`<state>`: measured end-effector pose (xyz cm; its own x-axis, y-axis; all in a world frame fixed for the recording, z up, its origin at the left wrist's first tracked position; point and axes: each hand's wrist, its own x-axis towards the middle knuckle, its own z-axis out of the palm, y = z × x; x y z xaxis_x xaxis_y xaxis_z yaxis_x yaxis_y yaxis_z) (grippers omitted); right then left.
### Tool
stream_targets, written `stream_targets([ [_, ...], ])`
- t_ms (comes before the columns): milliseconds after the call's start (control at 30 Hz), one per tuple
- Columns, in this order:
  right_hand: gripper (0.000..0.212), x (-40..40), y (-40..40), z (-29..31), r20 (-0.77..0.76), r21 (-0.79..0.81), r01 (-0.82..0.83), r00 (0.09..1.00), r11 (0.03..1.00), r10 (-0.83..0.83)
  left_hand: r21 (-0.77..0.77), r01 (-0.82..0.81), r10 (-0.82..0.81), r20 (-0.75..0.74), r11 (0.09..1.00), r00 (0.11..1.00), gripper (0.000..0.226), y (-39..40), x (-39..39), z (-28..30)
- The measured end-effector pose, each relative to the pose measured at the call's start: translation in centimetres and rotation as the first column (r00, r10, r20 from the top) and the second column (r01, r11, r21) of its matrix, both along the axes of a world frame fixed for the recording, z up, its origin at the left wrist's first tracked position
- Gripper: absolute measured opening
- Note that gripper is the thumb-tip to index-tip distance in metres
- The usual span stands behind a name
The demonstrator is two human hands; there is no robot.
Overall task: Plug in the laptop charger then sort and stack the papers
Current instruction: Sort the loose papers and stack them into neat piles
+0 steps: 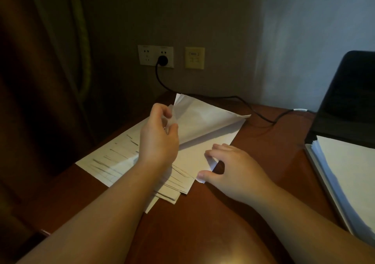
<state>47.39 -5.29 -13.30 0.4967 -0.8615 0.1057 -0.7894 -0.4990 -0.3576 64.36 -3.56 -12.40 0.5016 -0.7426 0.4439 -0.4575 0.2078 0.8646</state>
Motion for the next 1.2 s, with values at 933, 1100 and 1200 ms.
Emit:
stream_targets([
  [933,0.046,-1.3,-1.8,1.2,0.743,0.667,-0.09,0.017,0.739,-0.669,0.093,0.335,-0.339,0.458,0.938,0.822,0.079,1.0,0.1,-0.2],
  [1100,0.018,-2.9,-1.5,1.8,0.649,0.756,-0.167,0.063,0.633,-0.758,0.286,0.441,-0.526,0.496,0.851,0.691,0.054,1.1,-0.4,-0.2],
  [1200,0.025,-3.0,-1.2,2.1,0.609,0.791,-0.05,0.165,0.61,-0.776,0.346,0.489,-0.598,0.415,0.801,0.686,0.032,1.4,-0.8,0.2],
])
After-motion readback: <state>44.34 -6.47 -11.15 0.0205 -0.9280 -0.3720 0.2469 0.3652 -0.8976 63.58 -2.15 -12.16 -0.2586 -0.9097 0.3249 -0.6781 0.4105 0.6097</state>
